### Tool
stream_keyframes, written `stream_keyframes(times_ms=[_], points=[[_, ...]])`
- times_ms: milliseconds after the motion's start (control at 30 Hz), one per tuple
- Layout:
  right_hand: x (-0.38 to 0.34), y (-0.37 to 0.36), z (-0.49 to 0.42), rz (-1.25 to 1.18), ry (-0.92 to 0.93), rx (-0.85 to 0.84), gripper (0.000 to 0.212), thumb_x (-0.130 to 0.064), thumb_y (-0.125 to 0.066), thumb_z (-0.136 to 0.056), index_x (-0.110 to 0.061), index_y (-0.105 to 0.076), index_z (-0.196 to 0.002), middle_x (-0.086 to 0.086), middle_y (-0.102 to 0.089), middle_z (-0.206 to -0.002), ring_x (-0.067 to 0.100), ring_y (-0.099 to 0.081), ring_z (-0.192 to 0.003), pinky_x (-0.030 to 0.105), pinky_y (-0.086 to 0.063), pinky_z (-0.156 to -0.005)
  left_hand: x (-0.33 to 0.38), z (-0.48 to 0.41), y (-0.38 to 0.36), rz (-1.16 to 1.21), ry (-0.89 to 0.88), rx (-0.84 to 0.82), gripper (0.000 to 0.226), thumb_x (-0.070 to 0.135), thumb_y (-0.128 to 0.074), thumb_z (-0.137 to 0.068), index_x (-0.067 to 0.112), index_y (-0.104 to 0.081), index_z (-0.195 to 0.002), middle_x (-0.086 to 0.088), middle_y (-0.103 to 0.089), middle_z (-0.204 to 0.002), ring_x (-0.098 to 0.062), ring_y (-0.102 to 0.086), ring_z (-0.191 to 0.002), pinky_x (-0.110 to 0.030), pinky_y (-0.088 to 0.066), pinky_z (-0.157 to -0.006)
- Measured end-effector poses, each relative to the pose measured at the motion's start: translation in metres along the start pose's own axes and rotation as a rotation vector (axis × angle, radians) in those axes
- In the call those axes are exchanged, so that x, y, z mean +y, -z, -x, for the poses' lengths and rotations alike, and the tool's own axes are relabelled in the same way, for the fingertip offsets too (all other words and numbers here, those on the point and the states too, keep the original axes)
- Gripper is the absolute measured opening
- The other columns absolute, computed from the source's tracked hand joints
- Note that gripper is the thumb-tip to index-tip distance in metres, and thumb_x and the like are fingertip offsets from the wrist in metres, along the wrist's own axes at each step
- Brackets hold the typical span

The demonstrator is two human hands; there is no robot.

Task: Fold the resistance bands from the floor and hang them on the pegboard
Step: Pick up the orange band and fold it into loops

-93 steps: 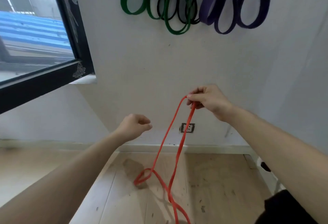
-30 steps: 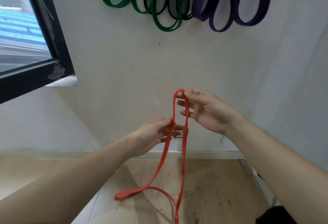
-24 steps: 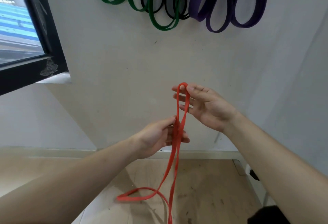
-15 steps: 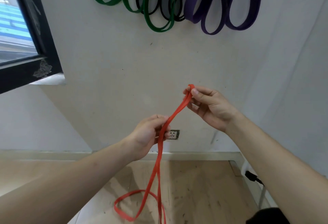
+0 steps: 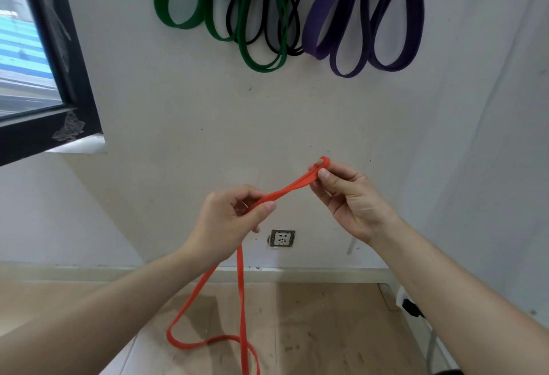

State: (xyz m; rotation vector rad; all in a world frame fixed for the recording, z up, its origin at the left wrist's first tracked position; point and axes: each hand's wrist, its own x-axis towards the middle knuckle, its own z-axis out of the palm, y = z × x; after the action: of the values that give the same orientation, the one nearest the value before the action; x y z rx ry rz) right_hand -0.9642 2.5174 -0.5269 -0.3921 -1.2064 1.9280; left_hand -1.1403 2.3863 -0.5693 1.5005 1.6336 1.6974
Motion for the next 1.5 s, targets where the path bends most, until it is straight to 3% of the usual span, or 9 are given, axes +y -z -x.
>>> stream_keyframes(times_ms=[133, 333, 467, 600, 800, 933, 1167, 1333, 1500], points=[[-0.001, -0.007, 0.004, 0.016, 0.027, -0.001, 0.019, -0.003, -0.065, -0.075, -0.014, -0.081, -0.076, 0.004, -0.076, -0.084, 0.010, -0.073, -0.080, 0.020, -0.058, -0.072, 0.001, 0.005, -0.006, -0.045, 0.033, -0.041, 0.004, 0.016, -0.075, -0.090, 0.020, -0.077, -0.092, 0.005, -0.076, -0.084, -0.008, -0.070, -0.071, -0.020, -0.055, -0.069], [-0.002, -0.014, 0.009, 0.137, 0.066, -0.095, 0.016, -0.010, -0.076, -0.068, -0.011, -0.080, -0.083, 0.008, -0.076, -0.088, 0.018, -0.074, -0.081, 0.030, -0.060, -0.078, 0.023, 0.005, -0.017, 0.314, 0.200, -0.140, 0.020, 0.021, -0.067, -0.094, 0.018, -0.076, -0.112, 0.001, -0.079, -0.105, -0.013, -0.072, -0.104, -0.027, -0.053, -0.095], [0.001, -0.016, 0.009, 0.256, 0.109, -0.114, 0.022, -0.016, -0.080, -0.065, -0.012, -0.080, -0.086, 0.009, -0.076, -0.092, 0.021, -0.072, -0.085, 0.039, -0.054, -0.093, 0.031, 0.002, -0.026, 0.321, 0.168, -0.111, 0.017, 0.018, -0.073, -0.090, 0.015, -0.077, -0.106, -0.003, -0.080, -0.097, -0.015, -0.075, -0.096, -0.025, -0.058, -0.090], [0.002, -0.017, 0.010, 0.289, 0.159, -0.134, 0.022, -0.016, -0.081, -0.065, -0.010, -0.080, -0.086, 0.010, -0.076, -0.091, 0.020, -0.070, -0.083, 0.036, -0.054, -0.090, 0.028, 0.003, -0.031, 0.253, 0.137, -0.117, 0.012, 0.014, -0.074, -0.090, 0.005, -0.078, -0.097, -0.011, -0.078, -0.084, -0.024, -0.074, -0.081, -0.033, -0.060, -0.082], [0.000, -0.006, 0.007, 0.272, 0.073, -0.135, 0.021, -0.015, -0.081, -0.064, -0.011, -0.080, -0.085, 0.012, -0.076, -0.095, 0.021, -0.072, -0.090, 0.029, -0.057, -0.085, 0.023, 0.001, -0.024, 0.239, 0.146, -0.119, 0.010, 0.018, -0.072, -0.092, 0.018, -0.081, -0.097, -0.010, -0.065, -0.079, -0.015, -0.061, -0.069, -0.036, -0.059, -0.075], [-0.005, 0.004, 0.006, 0.430, -0.021, -0.064, 0.033, -0.017, -0.088, -0.058, -0.008, -0.068, -0.083, 0.017, -0.076, -0.097, 0.027, -0.074, -0.089, 0.039, -0.055, -0.088, 0.023, -0.002, -0.014, 0.239, 0.159, -0.097, 0.010, 0.015, -0.072, -0.091, 0.018, -0.082, -0.092, -0.007, -0.062, -0.070, -0.014, -0.059, -0.061, -0.033, -0.059, -0.070], [-0.027, -0.010, 0.019, 0.897, 0.191, -0.286, 0.072, -0.016, -0.085, -0.071, -0.024, -0.056, -0.137, -0.001, -0.064, -0.131, 0.021, -0.069, -0.109, 0.036, -0.059, -0.088, 0.022, -0.001, -0.005, 0.158, 0.181, -0.157, 0.010, 0.018, -0.072, -0.091, 0.017, -0.082, -0.091, -0.004, -0.058, -0.067, -0.013, -0.057, -0.059, -0.026, -0.056, -0.065], [-0.010, -0.014, 0.019, 0.789, 0.140, -0.291, 0.040, -0.007, -0.080, -0.077, -0.011, -0.070, -0.115, 0.006, -0.074, -0.100, 0.018, -0.071, -0.096, 0.030, -0.057, -0.086, 0.022, 0.006, -0.006, 0.209, 0.180, -0.270, 0.012, 0.010, -0.069, -0.092, 0.005, -0.079, -0.097, -0.008, -0.059, -0.073, -0.016, -0.057, -0.064, -0.027, -0.054, -0.067], [-0.005, -0.014, 0.019, 0.665, 0.157, -0.235, 0.029, -0.008, -0.078, -0.070, -0.006, -0.072, -0.098, 0.003, -0.073, -0.078, 0.017, -0.072, -0.078, 0.025, -0.058, -0.077, 0.021, 0.010, -0.007, 0.253, 0.196, -0.323, 0.017, 0.016, -0.065, -0.095, 0.006, -0.076, -0.105, -0.012, -0.075, -0.092, -0.022, -0.072, -0.089, -0.031, -0.057, -0.087]])
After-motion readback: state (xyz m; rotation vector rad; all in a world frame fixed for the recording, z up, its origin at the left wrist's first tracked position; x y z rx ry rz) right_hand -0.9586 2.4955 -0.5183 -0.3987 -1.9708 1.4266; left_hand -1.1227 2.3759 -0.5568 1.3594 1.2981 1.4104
